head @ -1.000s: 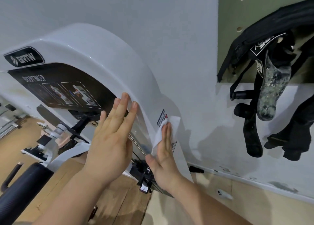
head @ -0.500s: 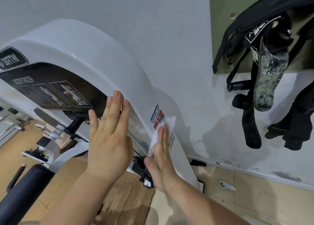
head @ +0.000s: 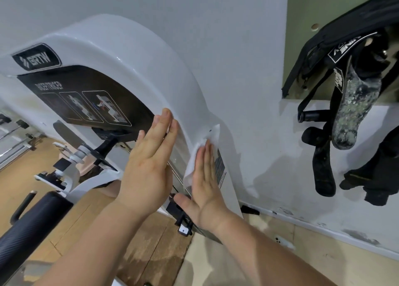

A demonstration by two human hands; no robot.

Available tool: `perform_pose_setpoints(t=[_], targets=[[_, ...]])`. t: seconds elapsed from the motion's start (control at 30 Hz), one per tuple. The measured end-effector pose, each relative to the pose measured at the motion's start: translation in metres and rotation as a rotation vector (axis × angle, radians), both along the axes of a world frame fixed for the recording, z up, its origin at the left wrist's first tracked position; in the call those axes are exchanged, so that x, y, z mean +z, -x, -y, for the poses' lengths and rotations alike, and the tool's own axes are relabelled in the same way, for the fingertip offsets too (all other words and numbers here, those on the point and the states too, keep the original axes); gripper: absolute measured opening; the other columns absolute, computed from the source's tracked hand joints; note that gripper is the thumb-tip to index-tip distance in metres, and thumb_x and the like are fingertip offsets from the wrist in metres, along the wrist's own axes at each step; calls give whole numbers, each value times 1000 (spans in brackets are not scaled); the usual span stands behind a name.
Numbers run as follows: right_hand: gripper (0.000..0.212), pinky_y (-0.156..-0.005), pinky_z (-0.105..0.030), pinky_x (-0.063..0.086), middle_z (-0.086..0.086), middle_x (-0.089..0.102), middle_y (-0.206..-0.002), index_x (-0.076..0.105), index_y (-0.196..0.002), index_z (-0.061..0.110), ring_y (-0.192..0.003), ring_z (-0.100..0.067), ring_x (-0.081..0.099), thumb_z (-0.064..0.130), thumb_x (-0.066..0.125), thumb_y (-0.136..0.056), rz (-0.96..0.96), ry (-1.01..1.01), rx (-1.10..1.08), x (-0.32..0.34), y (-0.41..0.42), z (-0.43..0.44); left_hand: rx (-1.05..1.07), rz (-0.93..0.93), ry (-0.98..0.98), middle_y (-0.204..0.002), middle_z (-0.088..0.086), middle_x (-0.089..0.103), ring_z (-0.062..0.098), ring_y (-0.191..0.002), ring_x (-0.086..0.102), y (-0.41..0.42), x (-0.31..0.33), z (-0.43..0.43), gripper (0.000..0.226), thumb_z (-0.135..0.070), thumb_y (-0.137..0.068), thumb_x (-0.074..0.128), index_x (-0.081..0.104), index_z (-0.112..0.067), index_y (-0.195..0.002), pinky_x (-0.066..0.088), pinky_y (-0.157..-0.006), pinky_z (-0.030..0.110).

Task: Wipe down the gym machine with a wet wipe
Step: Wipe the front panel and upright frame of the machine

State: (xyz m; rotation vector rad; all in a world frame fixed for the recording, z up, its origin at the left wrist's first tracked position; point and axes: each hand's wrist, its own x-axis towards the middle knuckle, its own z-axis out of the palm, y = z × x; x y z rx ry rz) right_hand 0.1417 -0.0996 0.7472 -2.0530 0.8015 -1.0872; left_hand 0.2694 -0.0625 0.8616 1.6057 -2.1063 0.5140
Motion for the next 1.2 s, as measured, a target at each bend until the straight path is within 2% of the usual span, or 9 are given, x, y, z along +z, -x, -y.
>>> perform_pose_setpoints(t=[0.17, 0.27, 0.4, 0.5, 0.67, 0.77, 1.0, 1.1, 1.2], targets=[[110, -129, -47, -1, 19, -49, -155, -42, -145, 24, -148, -6, -37, 77, 34, -87, -155, -161, 33, -25, 18, -11, -9, -37, -20, -171, 9, 15, 22, -159, 13, -4, 10, -6, 88, 2, -74, 35, 25, -8, -160, 21, -122, 64], [109, -128, -39, -12, 1, -42, -162, -30, -155, 17, -154, -19, -30, 76, 37, -93, -154, 129, 14, 18, 15, 2, 5, -248, 16, -171, 7, 15, 16, -158, 13, 1, -2, -11, 86, 10, -76, 43, 28, -5, -160, 16, -126, 53], [104, -129, -49, -1, -18, -22, -167, -6, -160, 1, -157, -34, -16, 73, 34, -97, -315, 588, -143, 64, 18, 38, 75, -705, -53, -165, -14, 21, -10, -151, 13, -6, -6, -17, 77, 1, -86, 39, 30, -20, -160, 12, -122, 11], [95, -129, -52, 7, -23, 4, -168, 16, -159, -3, -158, -34, -6, 67, 43, -99, -396, 832, -267, 57, 26, 54, -5, -906, -192, -162, -26, 23, -12, -149, 17, -13, -13, -24, 77, -9, -84, 37, 29, -37, -155, 16, -124, 18], [92, -126, -48, 1, -15, 23, -160, 22, -158, 1, -142, -40, 33, 67, 43, -97, -829, 882, -292, 0, 42, 41, -81, -946, -377, -162, -33, 15, -18, -147, 7, -20, -38, -33, 76, 1, -95, 38, 24, -40, -157, 9, -123, 14], [89, -127, -49, -11, -11, 22, -168, 25, -160, 6, -153, -38, 11, 69, 39, -99, -1058, 943, -333, -7, 46, 28, -91, -941, -483, -156, -42, 10, -27, -141, 4, -25, -55, -37, 69, -10, -98, 38, 22, -40, -159, 6, -114, 3], [89, -123, -50, 17, -15, 38, -161, 26, -160, 4, -147, -37, 27, 61, 53, -96, -916, 1125, -463, 92, 36, 41, -208, -1088, -626, -151, -42, 13, -19, -146, 10, -27, -77, -39, 63, -20, -95, 36, 19, -48, -149, 5, -108, -4], [84, -125, -51, 18, -18, 38, -161, 33, -158, 2, -150, -36, 27, 48, 60, -93, -916, 1194, -393, 105, 32, 38, -204, -1095, -641, -160, -29, 15, -9, -150, 13, -21, -81, -40, 67, -8, -101, 39, 19, -46, -153, 8, -121, 13], [82, -128, -52, 13, -20, 49, -151, 34, -157, -1, -146, -38, 36, 40, 58, -91, -1111, 1264, -148, 78, 41, 29, -170, -1120, -633, -164, -23, 19, -5, -151, 18, -20, -86, -41, 72, -25, -89, 36, 22, -39, -159, 14, -129, 33]])
